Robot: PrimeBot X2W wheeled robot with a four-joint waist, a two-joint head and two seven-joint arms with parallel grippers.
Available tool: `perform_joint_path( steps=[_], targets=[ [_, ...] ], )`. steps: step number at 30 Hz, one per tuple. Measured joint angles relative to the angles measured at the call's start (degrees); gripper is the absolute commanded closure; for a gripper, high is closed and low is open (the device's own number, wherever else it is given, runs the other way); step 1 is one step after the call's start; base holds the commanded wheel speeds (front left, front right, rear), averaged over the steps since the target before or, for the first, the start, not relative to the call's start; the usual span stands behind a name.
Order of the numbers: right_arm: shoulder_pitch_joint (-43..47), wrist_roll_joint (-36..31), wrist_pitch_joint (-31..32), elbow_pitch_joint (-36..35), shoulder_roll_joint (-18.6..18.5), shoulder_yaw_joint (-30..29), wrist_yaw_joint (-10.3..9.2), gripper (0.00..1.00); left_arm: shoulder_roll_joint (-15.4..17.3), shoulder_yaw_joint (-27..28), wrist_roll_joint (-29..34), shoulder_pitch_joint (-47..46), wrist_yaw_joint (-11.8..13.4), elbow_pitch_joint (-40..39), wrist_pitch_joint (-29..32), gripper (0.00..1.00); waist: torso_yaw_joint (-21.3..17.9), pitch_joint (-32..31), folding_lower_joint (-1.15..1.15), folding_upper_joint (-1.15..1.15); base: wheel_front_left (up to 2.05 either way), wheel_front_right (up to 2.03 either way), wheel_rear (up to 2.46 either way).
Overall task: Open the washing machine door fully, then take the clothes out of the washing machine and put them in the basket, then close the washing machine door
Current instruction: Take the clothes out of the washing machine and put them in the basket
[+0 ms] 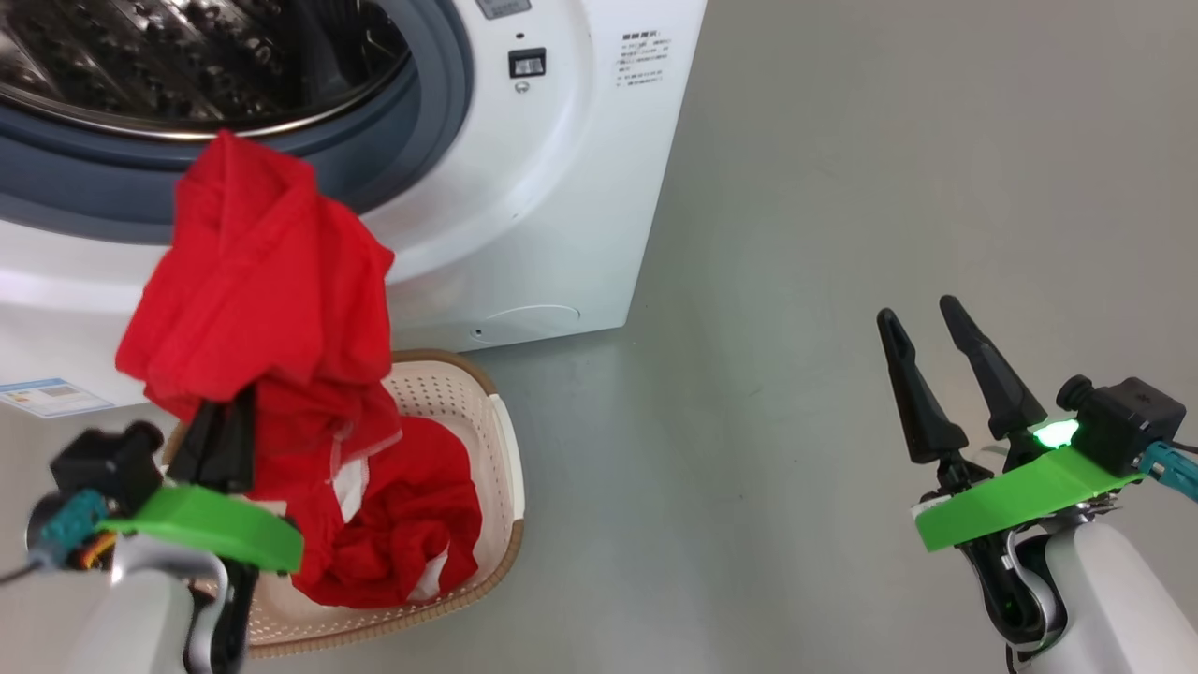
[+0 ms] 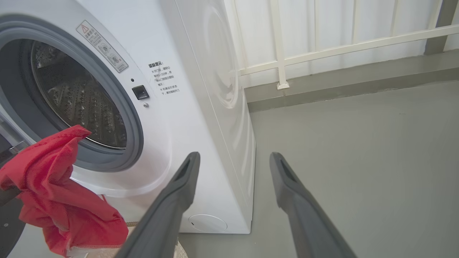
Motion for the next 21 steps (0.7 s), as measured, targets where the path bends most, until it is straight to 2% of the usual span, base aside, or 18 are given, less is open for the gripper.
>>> perform_joint_path(
  steps=[6,12,21],
  targets=[
    [1.1,0.0,0.0,0.1,-0.1,-0.1,0.0,0.0,0.0,0.4,0.0,6.3,2.4,-7.6,0.0,1.0,0.8,-0.9,0.0,0.0,0.0,0.0,0.0],
    [1.1,0.0,0.0,0.1,-0.4,-0.1,0.0,0.0,-0.9,1.0,-0.2,10.3,3.9,-11.3,0.0,1.0,1.5,-1.4,0.0,0.0,0.0,0.0,0.0],
    [1.1,0.0,0.0,0.1,-0.8,-0.2,0.0,0.0,-3.1,1.9,-0.3,13.7,4.3,-12.9,0.0,1.0,2.3,-2.0,0.0,0.0,0.0,0.0,0.0]
  ],
)
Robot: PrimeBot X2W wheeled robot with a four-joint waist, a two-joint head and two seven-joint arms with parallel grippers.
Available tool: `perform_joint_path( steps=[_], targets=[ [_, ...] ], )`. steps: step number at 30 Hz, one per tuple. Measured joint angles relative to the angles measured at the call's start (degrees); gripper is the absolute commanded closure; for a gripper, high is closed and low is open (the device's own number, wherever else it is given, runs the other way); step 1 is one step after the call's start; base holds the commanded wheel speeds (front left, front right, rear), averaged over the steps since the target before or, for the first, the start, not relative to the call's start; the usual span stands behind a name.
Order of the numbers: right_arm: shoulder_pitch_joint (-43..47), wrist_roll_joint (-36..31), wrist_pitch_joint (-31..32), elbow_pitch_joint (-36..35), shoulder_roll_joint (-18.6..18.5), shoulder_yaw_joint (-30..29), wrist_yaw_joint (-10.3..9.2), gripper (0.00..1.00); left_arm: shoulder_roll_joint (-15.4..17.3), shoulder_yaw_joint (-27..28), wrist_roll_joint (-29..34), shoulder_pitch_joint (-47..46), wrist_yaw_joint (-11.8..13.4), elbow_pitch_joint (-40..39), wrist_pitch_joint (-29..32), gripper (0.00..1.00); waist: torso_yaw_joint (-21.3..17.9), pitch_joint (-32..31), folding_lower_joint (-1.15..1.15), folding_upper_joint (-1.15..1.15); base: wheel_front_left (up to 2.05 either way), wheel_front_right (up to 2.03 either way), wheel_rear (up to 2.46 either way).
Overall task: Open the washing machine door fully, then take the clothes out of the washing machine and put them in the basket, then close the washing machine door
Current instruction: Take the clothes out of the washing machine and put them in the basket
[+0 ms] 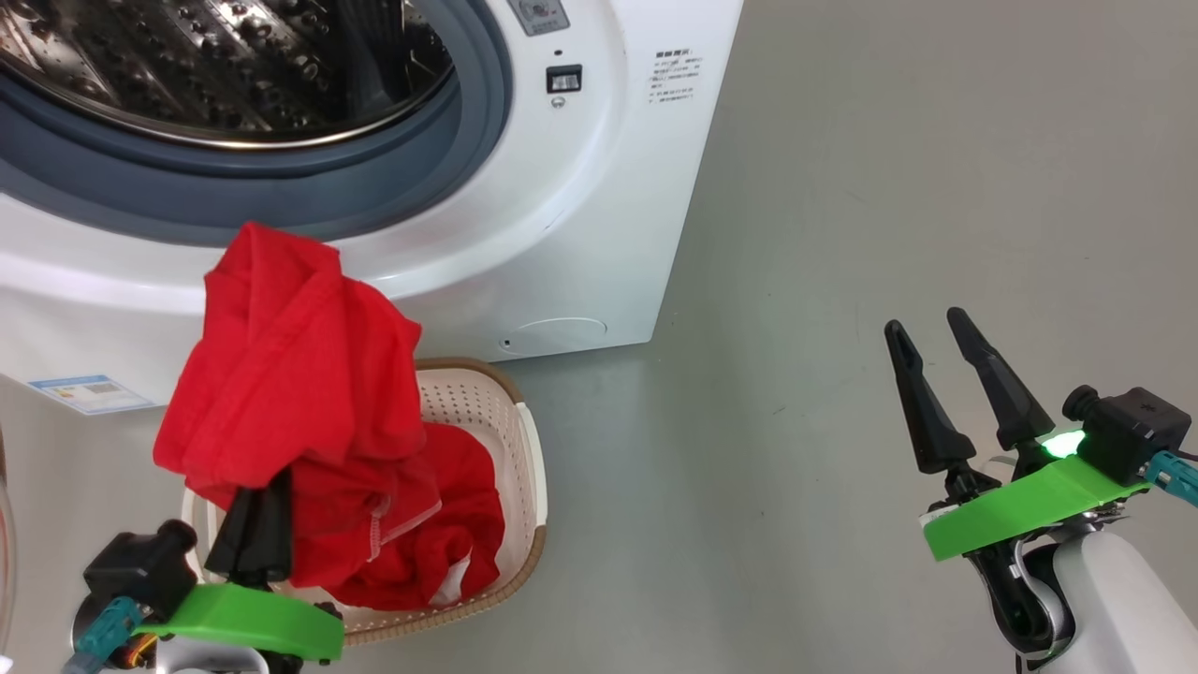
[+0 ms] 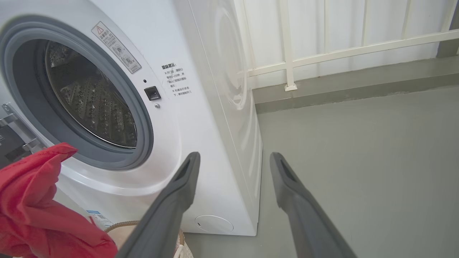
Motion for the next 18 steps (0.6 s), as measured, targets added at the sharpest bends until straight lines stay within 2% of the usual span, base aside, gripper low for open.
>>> perform_joint_path(
  steps=[9,18],
  targets=[
    [0.0,0.0,0.0,-0.1,-0.1,0.0,0.0,0.0,-0.5,1.2,0.0,-0.1,-1.0,5.0,0.0,1.0,-0.1,0.7,0.0,0.0,0.0,0.0,0.0],
    [-0.1,0.0,0.0,-0.1,0.2,0.5,0.0,0.0,-1.9,0.8,-1.3,-8.4,-4.6,24.8,0.1,1.0,-0.5,2.2,0.0,0.0,0.0,0.0,0.0]
  ],
)
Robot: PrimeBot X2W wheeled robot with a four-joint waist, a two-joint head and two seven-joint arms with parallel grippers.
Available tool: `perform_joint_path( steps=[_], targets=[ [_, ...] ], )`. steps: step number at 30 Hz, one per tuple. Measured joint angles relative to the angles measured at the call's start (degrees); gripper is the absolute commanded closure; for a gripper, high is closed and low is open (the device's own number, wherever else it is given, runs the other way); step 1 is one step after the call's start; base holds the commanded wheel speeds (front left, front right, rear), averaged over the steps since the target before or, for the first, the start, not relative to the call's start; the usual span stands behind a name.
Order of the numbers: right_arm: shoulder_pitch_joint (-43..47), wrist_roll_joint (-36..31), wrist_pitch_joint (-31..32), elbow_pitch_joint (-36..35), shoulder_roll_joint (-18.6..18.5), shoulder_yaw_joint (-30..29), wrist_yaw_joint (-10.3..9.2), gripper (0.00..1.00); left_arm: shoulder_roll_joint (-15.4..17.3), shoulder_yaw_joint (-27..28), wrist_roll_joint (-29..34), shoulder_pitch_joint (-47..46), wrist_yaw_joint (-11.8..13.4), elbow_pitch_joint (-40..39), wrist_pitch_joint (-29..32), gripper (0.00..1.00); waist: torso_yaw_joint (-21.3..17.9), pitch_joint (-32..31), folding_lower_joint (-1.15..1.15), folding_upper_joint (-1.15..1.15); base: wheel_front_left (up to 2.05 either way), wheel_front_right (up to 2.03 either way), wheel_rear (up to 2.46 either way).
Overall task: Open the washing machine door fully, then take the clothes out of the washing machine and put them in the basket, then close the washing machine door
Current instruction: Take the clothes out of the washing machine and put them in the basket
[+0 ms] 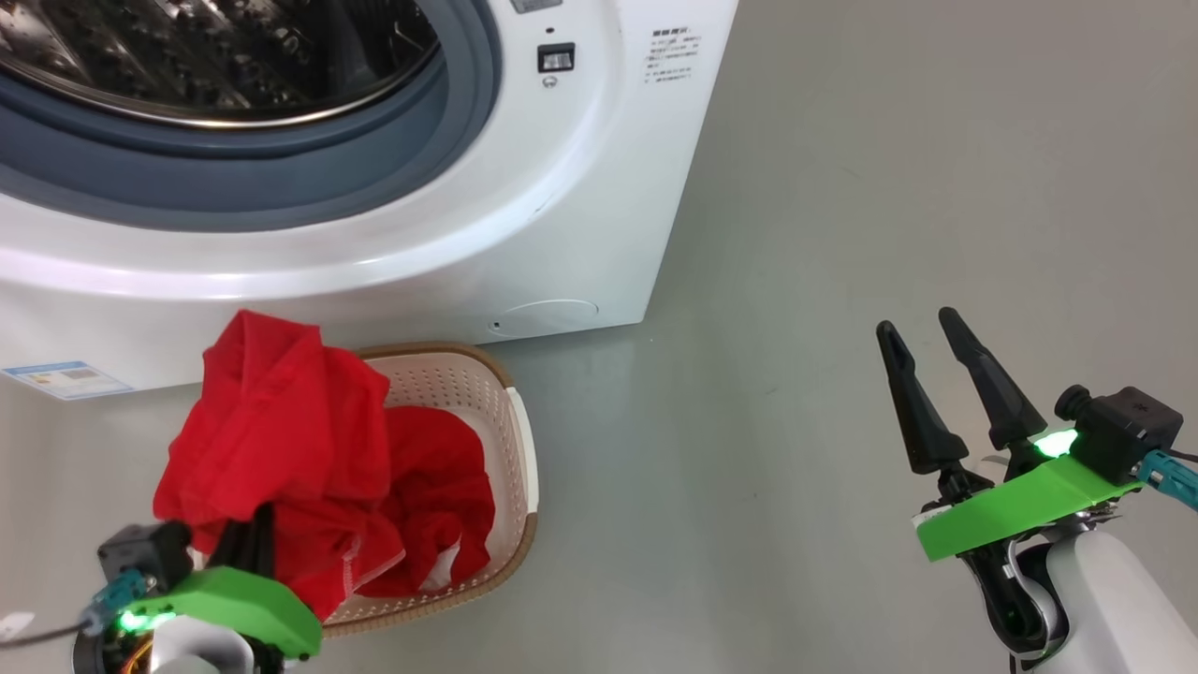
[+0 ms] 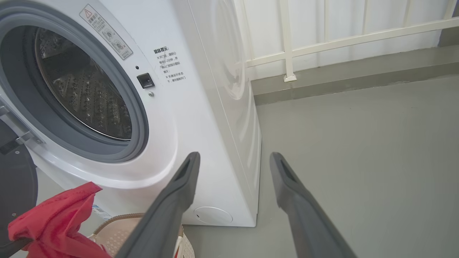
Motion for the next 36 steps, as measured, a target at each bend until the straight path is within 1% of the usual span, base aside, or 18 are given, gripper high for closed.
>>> perform_joint_path(
  steps=[6,11,12,13,17,19,20,21,28,36],
  targets=[
    [-0.1,0.0,0.0,0.1,0.0,0.2,0.0,0.0,-0.9,-0.7,-0.3,-6.3,-1.6,13.7,0.0,1.0,-0.9,0.5,0.0,0.0,0.0,0.0,0.0],
    [-0.1,0.1,0.0,0.2,0.0,0.4,0.0,0.0,-2.1,-1.1,-0.3,-9.7,-2.7,22.2,0.0,1.0,-1.7,0.6,0.0,0.0,0.0,0.0,0.0],
    [-0.1,0.1,0.0,0.2,0.0,0.5,0.0,0.0,-2.4,-1.7,-0.3,-10.9,-3.1,25.2,-0.1,1.0,-2.0,0.7,0.0,0.0,0.0,0.0,0.0],
    [-0.1,0.1,0.0,0.2,0.0,0.5,0.0,0.0,-2.4,-1.7,-0.3,-10.9,-3.1,25.2,-0.1,1.0,-2.0,0.7,0.0,0.0,0.0,0.0,0.0],
    [-0.2,0.1,0.0,0.4,0.0,1.2,0.0,0.0,-3.0,-2.6,-0.3,-12.7,-3.5,30.4,-0.1,1.0,-2.6,0.8,0.0,0.0,0.0,0.0,0.0],
    [-0.2,0.1,0.0,0.5,0.0,1.4,0.0,0.0,-3.3,-3.0,-0.3,-13.8,-3.5,32.5,-0.1,0.53,-2.9,0.9,0.0,0.0,0.0,0.0,0.0],
    [-0.2,0.1,0.0,0.5,0.0,1.5,0.0,0.0,-3.4,-3.2,-0.3,-14.3,-3.6,33.2,-0.1,0.09,-3.0,0.9,0.0,0.0,0.0,0.0,0.0],
    [-0.3,0.2,0.0,0.6,0.0,1.5,0.0,0.0,-3.6,-3.4,-0.3,-14.7,-3.6,33.7,-0.1,0.0,-3.2,0.9,0.0,0.0,0.0,0.0,0.0],
    [-0.3,0.5,0.0,1.1,-0.1,1.7,0.0,0.0,-4.0,-5.2,-0.5,-15.7,-4.0,35.7,-0.1,0.0,-4.0,0.1,0.0,0.0,0.0,0.0,0.0],
    [-0.2,0.5,0.0,1.2,-0.1,1.5,0.0,0.0,-3.7,-7.7,-2.0,-15.2,-4.0,30.4,-0.1,0.0,-3.4,-1.1,0.0,0.0,0.0,0.0,0.0]
  ],
)
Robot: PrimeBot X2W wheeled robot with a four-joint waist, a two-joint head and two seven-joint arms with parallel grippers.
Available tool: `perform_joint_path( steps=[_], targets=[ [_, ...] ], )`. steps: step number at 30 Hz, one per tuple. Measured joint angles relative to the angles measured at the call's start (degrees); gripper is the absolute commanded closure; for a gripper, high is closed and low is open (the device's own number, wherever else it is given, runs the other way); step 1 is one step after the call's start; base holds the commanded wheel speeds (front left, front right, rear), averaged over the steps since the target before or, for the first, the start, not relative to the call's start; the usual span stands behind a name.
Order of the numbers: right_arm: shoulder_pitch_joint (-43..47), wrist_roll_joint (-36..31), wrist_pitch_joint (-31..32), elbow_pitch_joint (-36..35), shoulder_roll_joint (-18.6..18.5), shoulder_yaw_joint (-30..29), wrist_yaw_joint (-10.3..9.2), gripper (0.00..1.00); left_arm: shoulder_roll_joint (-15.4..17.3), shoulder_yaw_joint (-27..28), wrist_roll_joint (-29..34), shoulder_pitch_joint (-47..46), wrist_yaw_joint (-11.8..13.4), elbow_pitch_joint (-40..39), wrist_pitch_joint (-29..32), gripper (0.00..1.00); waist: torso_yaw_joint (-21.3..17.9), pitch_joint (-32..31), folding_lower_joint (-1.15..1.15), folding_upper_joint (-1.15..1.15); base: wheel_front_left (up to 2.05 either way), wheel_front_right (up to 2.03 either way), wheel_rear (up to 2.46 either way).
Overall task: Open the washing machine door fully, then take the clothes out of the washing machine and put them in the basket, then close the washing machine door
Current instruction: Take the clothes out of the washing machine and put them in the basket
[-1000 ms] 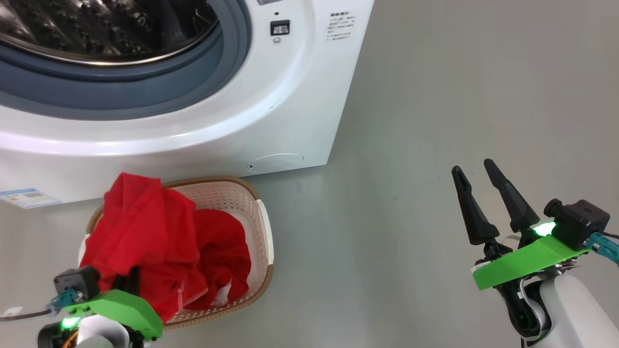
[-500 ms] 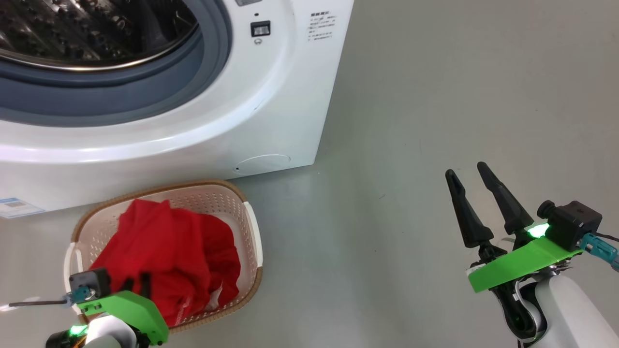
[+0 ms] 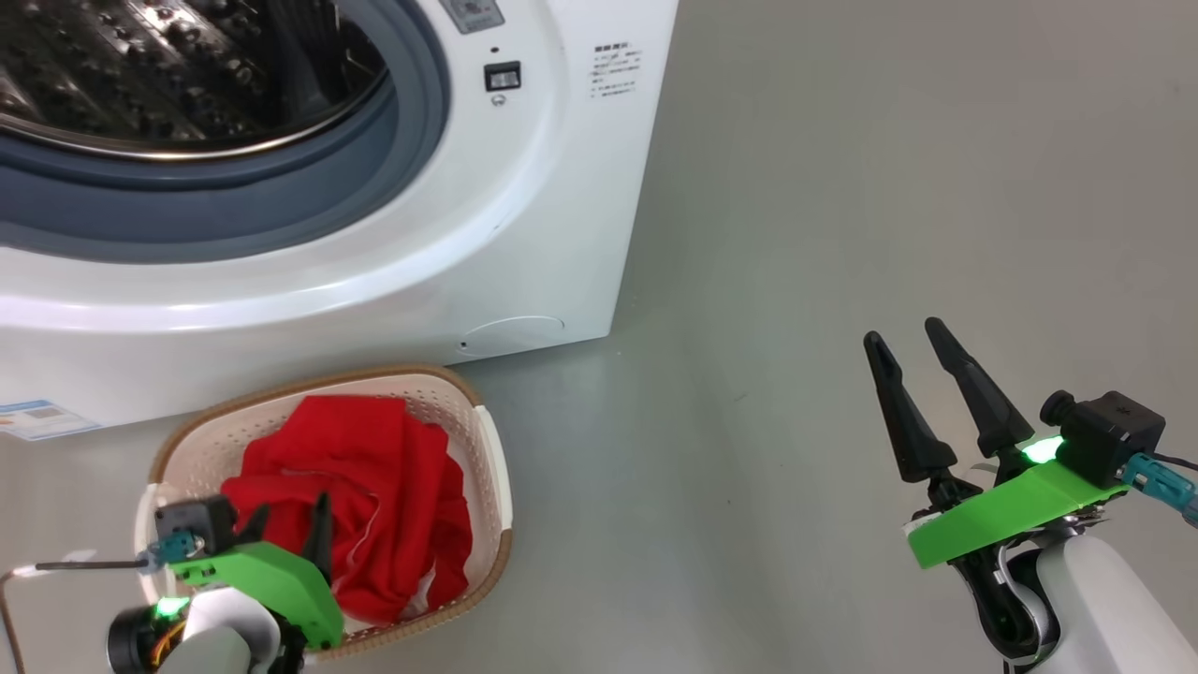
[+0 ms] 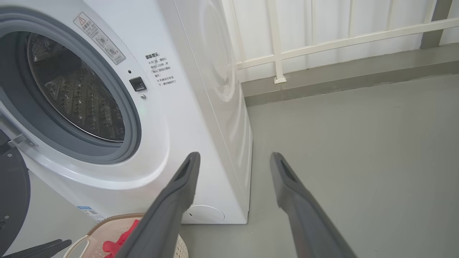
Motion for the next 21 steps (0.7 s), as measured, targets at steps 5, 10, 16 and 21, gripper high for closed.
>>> perform_joint_path(
  steps=[5,10,16,21],
  targets=[
    [0.1,0.0,0.0,0.0,-0.1,-0.4,0.0,0.0,1.4,0.7,-1.0,2.3,0.0,-5.3,0.0,0.0,1.1,-0.7,0.0,0.0,0.0,0.0,0.0],
    [0.2,0.0,0.0,0.0,-0.3,-1.0,0.0,0.0,2.3,2.8,-1.3,5.8,0.0,-11.1,0.0,0.0,2.1,-1.8,0.0,0.0,0.0,0.0,0.0],
    [1.5,0.0,0.0,0.0,-0.5,-1.4,0.0,0.0,2.8,6.9,-0.6,9.7,0.0,-18.3,0.0,0.0,3.5,-3.2,0.0,0.0,0.0,0.0,0.0],
    [1.6,0.0,0.0,0.0,-0.6,-1.5,0.0,0.0,2.5,9.0,1.5,12.5,0.0,-23.5,0.0,0.0,4.6,-4.3,0.0,0.0,0.0,0.0,0.0]
  ],
)
